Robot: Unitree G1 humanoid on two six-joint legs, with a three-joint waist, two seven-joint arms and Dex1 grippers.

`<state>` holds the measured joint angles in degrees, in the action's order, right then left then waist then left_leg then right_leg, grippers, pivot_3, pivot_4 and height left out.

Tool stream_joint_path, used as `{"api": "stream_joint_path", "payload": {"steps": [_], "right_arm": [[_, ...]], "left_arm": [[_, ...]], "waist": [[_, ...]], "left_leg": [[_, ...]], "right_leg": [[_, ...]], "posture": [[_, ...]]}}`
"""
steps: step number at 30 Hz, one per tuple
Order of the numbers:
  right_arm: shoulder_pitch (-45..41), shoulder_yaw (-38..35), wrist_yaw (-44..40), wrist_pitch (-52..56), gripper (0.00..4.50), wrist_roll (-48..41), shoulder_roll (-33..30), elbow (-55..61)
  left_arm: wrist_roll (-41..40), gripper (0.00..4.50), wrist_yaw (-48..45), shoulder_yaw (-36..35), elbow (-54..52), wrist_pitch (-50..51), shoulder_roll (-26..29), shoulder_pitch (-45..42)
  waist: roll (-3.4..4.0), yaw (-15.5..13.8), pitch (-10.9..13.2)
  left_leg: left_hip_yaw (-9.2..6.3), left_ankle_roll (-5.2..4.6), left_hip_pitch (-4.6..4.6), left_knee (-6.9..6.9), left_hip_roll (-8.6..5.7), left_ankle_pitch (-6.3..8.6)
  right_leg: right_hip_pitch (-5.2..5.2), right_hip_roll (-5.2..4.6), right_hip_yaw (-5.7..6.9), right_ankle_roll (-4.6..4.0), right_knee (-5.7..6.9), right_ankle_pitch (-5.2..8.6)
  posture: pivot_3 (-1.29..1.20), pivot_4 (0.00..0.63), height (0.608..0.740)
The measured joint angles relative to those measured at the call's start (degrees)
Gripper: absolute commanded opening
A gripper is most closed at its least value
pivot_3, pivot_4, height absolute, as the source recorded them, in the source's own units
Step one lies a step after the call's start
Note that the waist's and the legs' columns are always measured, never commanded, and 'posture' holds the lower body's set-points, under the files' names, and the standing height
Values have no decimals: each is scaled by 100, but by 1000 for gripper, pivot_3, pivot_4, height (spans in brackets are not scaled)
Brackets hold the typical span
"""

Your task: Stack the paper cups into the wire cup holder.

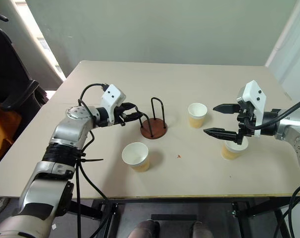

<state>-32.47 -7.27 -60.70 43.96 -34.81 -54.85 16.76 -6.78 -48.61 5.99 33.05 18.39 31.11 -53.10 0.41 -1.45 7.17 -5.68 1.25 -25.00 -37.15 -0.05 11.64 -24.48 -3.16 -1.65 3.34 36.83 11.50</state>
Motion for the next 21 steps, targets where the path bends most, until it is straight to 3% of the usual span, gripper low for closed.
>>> {"api": "stream_joint_path", "payload": {"steps": [1,4,10,14,21], "right_arm": [[7,-2,4,9,4500,-1,-3,8],[38,-25,30,39,4500,-40,-14,80],[75,-52,68,115,4500,-121,-45,190],[81,-48,145,120,4500,-122,-40,210],[133,-46,150,120,4500,-168,-33,237]], "left_arm": [[28,2760,-2,1,108,-72,-42,-42],[72,2193,-29,-2,390,-285,-148,-114],[71,54,-245,-17,523,-447,-297,-114],[-124,17,-512,-80,198,-303,-324,-41],[-654,17,-1007,38,-1523,513,-517,284]], "waist": [[0,-1,0],[0,-2,0],[-1,-6,0],[-1,-7,1],[-2,-25,1]], "left_leg": [[1,1,0,0,0,0],[5,12,0,0,0,-7],[6,13,-4,-3,-5,-8],[6,11,-5,-4,-6,-9],[6,10,-11,-17,-9,-8]], "right_leg": [[0,0,0,1,0,0],[0,1,-2,7,-1,1],[0,1,-6,19,-2,4],[1,2,-6,21,-2,4],[5,0,-7,28,-2,7]], "posture": [[0,150,740],[0,150,740],[0,150,740],[0,150,740],[0,150,740]]}}
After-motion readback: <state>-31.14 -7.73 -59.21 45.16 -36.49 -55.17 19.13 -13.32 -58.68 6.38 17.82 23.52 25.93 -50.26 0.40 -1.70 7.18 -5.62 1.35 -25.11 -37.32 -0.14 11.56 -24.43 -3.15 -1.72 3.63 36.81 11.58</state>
